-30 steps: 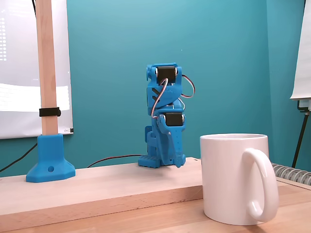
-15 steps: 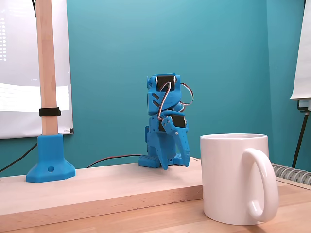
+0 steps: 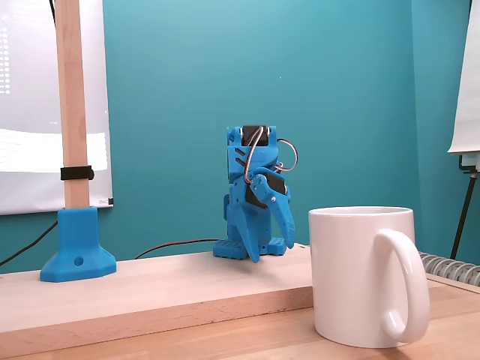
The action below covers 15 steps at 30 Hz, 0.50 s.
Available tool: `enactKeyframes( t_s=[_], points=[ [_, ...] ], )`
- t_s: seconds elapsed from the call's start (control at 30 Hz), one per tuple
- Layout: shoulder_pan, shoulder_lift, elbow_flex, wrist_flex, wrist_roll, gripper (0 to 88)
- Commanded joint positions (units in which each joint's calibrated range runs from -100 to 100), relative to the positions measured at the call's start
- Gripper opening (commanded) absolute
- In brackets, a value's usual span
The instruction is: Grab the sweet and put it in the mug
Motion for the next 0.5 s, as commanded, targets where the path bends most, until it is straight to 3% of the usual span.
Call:
enactKeyframes(
  t_s=[0.0,0.3,0.47],
  points=[
    [-0.24,-4.99,0.83,0.42,-0.05,27.7],
    [-0.31,-5.07,0.74,0.09,-0.29,27.7],
    [-0.38,-5.07,1.36,-8.78,-0.49,27.6]
  ],
)
